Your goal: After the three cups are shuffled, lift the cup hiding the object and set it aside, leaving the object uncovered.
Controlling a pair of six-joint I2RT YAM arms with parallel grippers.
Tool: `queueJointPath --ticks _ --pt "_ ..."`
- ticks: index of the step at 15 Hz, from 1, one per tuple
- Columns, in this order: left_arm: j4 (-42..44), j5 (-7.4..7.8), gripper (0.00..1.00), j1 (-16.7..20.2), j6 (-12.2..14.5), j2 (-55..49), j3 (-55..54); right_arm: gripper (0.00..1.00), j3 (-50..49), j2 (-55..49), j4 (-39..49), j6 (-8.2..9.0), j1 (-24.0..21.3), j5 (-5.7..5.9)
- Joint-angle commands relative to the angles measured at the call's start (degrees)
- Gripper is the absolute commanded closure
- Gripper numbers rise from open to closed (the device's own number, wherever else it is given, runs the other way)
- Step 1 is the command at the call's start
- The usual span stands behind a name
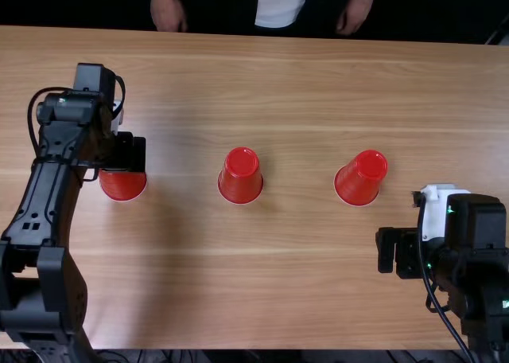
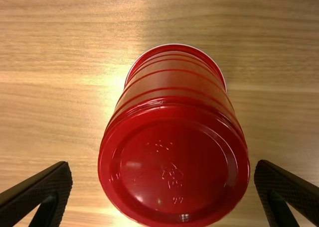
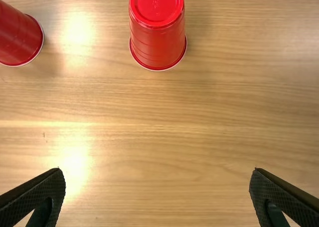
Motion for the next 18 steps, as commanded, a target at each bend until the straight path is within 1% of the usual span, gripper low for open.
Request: queueJointPath --ticks 1,2,3,4,5,7,8,10,11,12,14,15,16,18 --pt "0.0 -0.19 0.16 -0.4 -0.4 1.8 1.4 0.0 -0.8 -0.3 -0.1 0.26 -0.4 -0.39" --pt "0.0 -0.09 0.27 -0.4 -0.4 1.9 1.4 0.0 -0.8 -0.3 -0.1 0.26 -0.4 -0.39" --pt "0.0 -0.09 0.41 -0.4 -0.4 1.9 1.4 0.0 -0.7 -0.2 -0.1 0.26 -0.4 -0.39" --pt "0.0 0.02 0.51 -0.4 -0.4 1.9 1.4 0.0 -0.6 -0.2 -0.1 0.26 -0.4 -0.39" --pt "0.0 0.23 0.54 -0.5 -0.5 2.0 1.4 0.0 -0.6 -0.3 -0.1 0.26 -0.4 -0.39" --pt "0.0 0.12 0.55 -0.4 -1.9 2.0 1.2 0.0 -0.6 -0.4 -0.1 0.26 -0.4 -0.39" --pt "-0.2 0.12 0.56 -0.4 -2.1 1.9 1.1 0.0 -0.5 -0.4 -0.1 0.26 -0.4 -0.39" --pt "-0.2 0.33 0.7 0.0 -2.2 1.6 1.1 0.0 -0.5 -0.5 -0.1 0.26 -0.4 -0.39" --pt "-0.2 0.33 0.73 0.0 -2.4 1.2 1.0 0.0 -0.5 -0.6 -0.1 0.26 -0.4 -0.39" --pt "-0.3 0.33 0.73 0.0 -2.8 0.8 1.0 0.0 -0.5 -0.7 0.1 0.26 -0.4 -0.39" --pt "-0.3 0.23 0.73 0.0 -4.1 -3.8 1.1 0.0 -0.3 -0.7 0.1 0.36 -0.4 -0.39" --pt "-0.3 0.33 0.73 0.0 -4.3 -4.8 1.1 0.0 -0.2 -0.7 0.1 0.47 -0.4 -0.39" --pt "-1.3 0.23 0.73 0.3 -5.4 -6.5 1.4 0.0 -0.2 -0.7 0.2 0.47 -0.4 -0.39" --pt "-3.7 0.12 0.73 0.6 -6.0 -9.1 1.4 0.0 -0.2 -0.7 0.2 0.47 -0.4 -0.39"
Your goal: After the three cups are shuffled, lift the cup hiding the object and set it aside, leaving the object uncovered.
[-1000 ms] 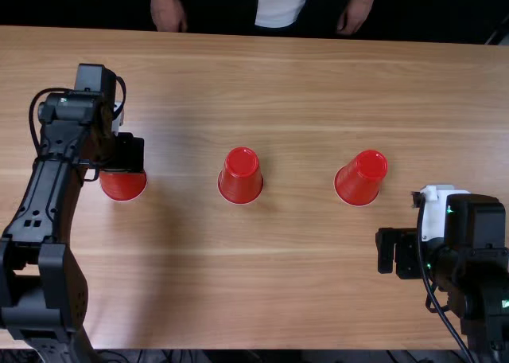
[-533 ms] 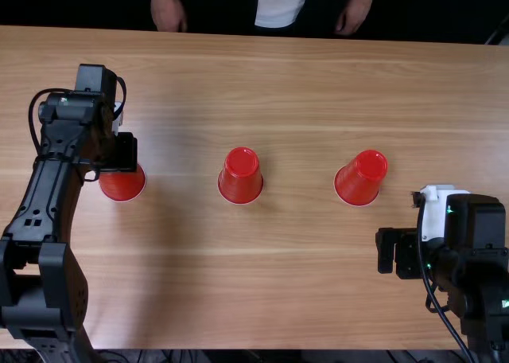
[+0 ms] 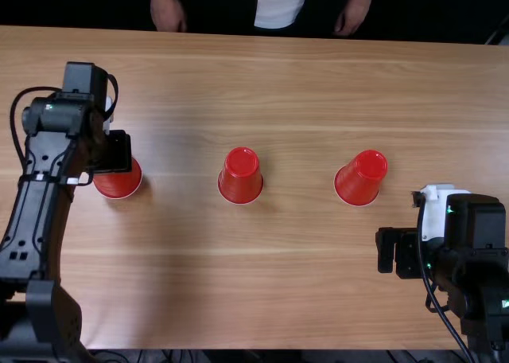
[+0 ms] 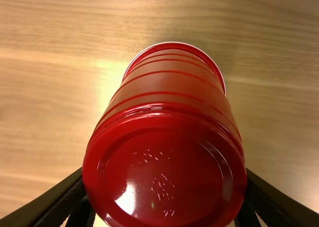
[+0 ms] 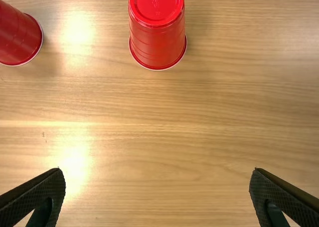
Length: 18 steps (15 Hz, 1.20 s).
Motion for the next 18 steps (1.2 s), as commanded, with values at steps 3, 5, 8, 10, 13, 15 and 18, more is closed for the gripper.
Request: queueJointPath --ticks 3,5,8,10,13,15,18 --pt "-0.6 -0.03 0.73 5.4 -1.9 -4.8 1.5 0.0 -0.2 -0.7 0.0 0.45 -0.4 -0.71" --pt "-0.1 -0.45 0.72 8.4 -3.2 -4.8 1.8 0.0 -0.5 -0.8 -0.1 0.45 -0.4 -1.13" --pt "0.4 -0.55 0.72 12.1 -3.0 -4.4 1.7 0.0 -0.6 -0.7 -0.1 0.45 -0.4 -1.24" --pt "0.5 -0.55 0.72 14.4 -3.0 -3.7 1.7 0.0 -0.6 -0.6 -0.1 0.45 -0.4 -1.24" --pt "0.5 -0.55 0.72 16.9 -3.0 -0.8 1.0 0.0 -0.5 -0.3 -0.1 0.45 -0.4 -1.24" --pt "0.5 -0.55 0.71 17.9 -3.0 1.4 1.0 0.0 -0.5 -0.2 0.0 0.45 -0.4 -1.24" --pt "0.5 -0.55 0.62 18.5 -2.9 4.3 1.0 0.0 -0.2 -0.2 0.0 0.45 -0.4 -1.24"
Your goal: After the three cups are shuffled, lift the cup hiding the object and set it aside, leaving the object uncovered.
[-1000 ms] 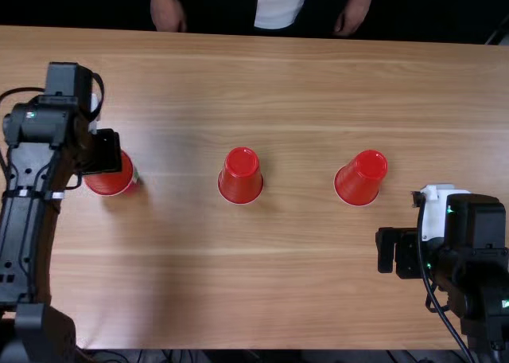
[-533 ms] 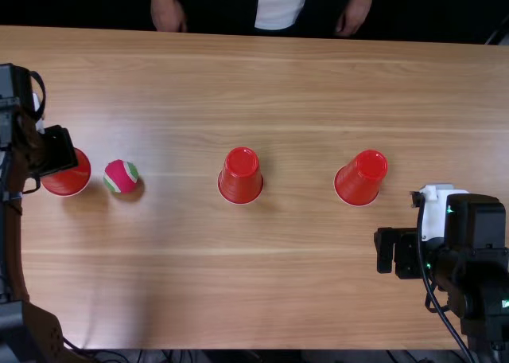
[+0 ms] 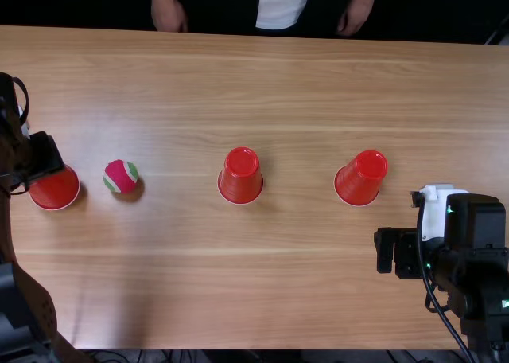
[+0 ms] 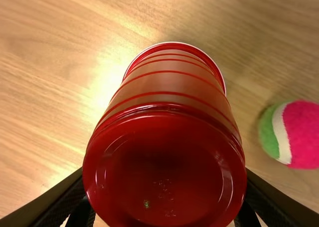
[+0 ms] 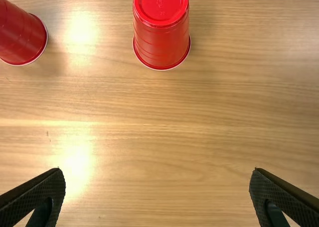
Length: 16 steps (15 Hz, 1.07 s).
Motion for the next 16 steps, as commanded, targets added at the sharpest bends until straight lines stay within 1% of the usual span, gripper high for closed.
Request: queueJointPath --ticks 1,4,5,7,11,14,16 --pt "0.1 -0.34 0.52 0.9 -0.2 1.9 1.0 0.0 -0.1 -0.1 0.0 0.43 -0.4 -0.39" --pt "-0.7 -0.23 0.15 0.8 -0.1 3.5 1.0 0.0 -0.1 -0.1 0.0 0.43 -0.4 -0.39" --pt "-0.9 -0.23 0.0 0.8 -0.2 3.5 1.0 0.0 -0.1 -0.1 0.0 0.43 -0.4 -0.39" --pt "-1.1 -0.23 0.0 0.8 -0.2 4.4 1.1 0.0 0.0 -0.2 0.0 0.53 -0.4 -0.39" --pt "-2.8 -0.23 0.0 0.6 -0.6 2.4 1.9 0.0 0.0 -0.9 0.0 0.43 -0.4 -0.39" --pt "-3.3 0.3 0.0 -0.1 -0.6 -5.4 2.4 0.0 0.0 -1.3 -0.1 0.43 -0.3 -0.39" --pt "-4.0 0.72 0.0 -3.0 -0.6 -11.1 2.4 0.0 -0.4 -1.3 -0.1 0.43 -0.1 -0.39"
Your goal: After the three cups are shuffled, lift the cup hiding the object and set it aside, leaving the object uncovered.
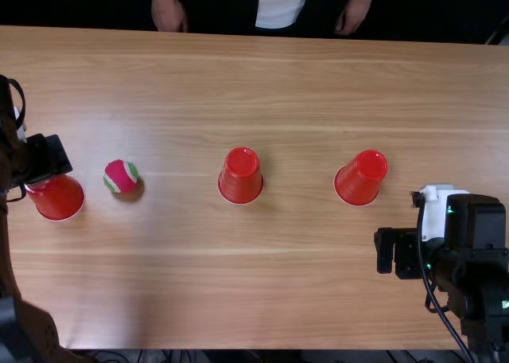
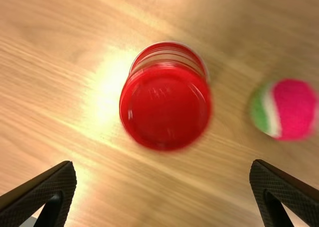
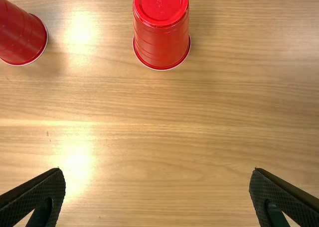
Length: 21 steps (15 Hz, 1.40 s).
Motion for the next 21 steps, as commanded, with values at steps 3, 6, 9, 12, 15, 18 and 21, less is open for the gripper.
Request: queueJointPath --ticks 3,6,9,12,15,18,21 --pt "-2.6 0.71 0.0 -9.6 -0.4 -10.3 1.9 0.0 -0.7 -1.3 0.0 0.55 -0.1 -0.28" --pt "-4.0 0.71 0.0 -16.9 -0.4 -17.8 -2.2 0.0 -1.6 -1.3 0.1 0.66 -0.3 -0.39" --pt "-3.9 0.82 0.0 -19.4 -0.4 -23.7 -12.1 0.0 -3.3 -1.9 0.2 0.76 -0.3 -0.39" --pt "0.1 0.82 0.0 -19.5 -0.2 -32.1 -23.0 0.0 -6.0 -7.1 3.5 0.76 -0.4 -0.28" --pt "9.5 0.29 0.0 -19.4 0.0 -41.4 -34.3 0.0 -11.8 -11.9 9.0 0.76 -0.4 -0.28" --pt "20.6 -0.24 0.0 -18.8 0.2 -52.7 -46.7 0.0 -18.2 -20.8 15.9 0.55 -0.4 -0.18" --pt "28.2 -0.45 0.0 -16.2 0.2 -62.9 -56.2 0.0 -25.8 -31.3 23.6 0.45 -0.4 -0.07"
